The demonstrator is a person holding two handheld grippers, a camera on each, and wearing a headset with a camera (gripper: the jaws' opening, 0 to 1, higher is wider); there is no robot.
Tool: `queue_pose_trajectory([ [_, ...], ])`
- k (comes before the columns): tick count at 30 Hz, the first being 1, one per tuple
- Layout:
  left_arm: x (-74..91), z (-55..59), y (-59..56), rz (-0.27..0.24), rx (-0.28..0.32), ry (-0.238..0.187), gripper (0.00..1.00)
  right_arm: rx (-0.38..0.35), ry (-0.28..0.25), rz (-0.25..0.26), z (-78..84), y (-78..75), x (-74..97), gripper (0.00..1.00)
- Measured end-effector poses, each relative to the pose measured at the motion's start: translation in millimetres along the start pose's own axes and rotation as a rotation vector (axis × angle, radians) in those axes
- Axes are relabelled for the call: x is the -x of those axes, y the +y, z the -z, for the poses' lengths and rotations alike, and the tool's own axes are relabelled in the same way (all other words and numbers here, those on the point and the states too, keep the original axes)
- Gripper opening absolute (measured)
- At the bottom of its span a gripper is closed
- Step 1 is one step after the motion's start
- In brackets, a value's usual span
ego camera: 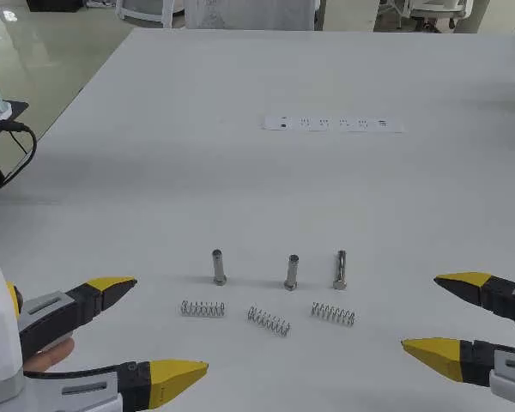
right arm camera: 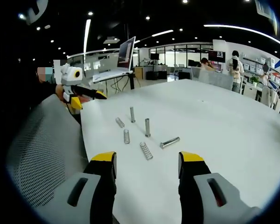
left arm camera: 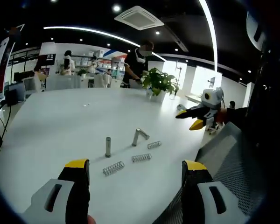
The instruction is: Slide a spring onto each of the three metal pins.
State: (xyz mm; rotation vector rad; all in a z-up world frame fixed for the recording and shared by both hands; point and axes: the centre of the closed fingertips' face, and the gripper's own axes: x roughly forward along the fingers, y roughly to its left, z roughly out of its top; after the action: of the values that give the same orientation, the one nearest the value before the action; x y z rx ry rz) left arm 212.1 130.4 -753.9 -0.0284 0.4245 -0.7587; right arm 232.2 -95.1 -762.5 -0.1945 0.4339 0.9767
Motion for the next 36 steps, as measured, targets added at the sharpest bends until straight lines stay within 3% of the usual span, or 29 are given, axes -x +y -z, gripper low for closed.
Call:
queue_pose_trajectory([
  [36, 1.5, -0.3, -1.0, -0.001, -0.007, 0.004, 0.78, 0.013, 0.02, -0.015, 0.8, 1.7, -1.9, 0.52],
])
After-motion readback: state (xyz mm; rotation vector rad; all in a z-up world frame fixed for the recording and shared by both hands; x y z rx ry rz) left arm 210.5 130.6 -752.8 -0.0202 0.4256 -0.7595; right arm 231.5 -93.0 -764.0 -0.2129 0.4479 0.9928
